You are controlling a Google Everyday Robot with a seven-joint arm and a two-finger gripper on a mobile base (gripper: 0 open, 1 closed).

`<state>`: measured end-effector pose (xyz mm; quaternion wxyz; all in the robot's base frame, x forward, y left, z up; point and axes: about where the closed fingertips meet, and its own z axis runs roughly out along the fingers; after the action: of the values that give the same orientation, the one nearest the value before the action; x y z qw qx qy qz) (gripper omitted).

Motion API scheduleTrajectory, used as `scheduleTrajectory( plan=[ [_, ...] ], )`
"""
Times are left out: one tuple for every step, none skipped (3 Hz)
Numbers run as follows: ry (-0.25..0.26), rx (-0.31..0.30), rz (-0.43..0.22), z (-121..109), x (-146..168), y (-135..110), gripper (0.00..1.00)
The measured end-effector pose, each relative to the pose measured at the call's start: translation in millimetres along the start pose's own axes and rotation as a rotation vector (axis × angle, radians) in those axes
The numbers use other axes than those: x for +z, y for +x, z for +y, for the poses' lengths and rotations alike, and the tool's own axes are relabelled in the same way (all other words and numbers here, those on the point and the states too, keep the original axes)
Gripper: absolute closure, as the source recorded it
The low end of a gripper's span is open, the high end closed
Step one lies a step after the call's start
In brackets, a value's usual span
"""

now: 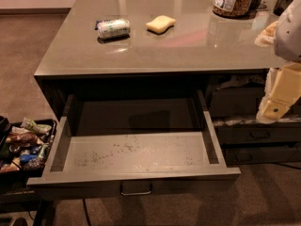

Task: Close top drawer

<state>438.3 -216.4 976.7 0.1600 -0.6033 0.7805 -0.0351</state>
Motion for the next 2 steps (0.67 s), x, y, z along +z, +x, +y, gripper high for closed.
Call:
scheduleTrajectory(
  plan=[
    [0.0,0.0,0.0,0.0,0.0,0.0,0.0],
    [0.023,-0.008,-0.052,-2.1,-1.5,0.5,0.0]
  ],
)
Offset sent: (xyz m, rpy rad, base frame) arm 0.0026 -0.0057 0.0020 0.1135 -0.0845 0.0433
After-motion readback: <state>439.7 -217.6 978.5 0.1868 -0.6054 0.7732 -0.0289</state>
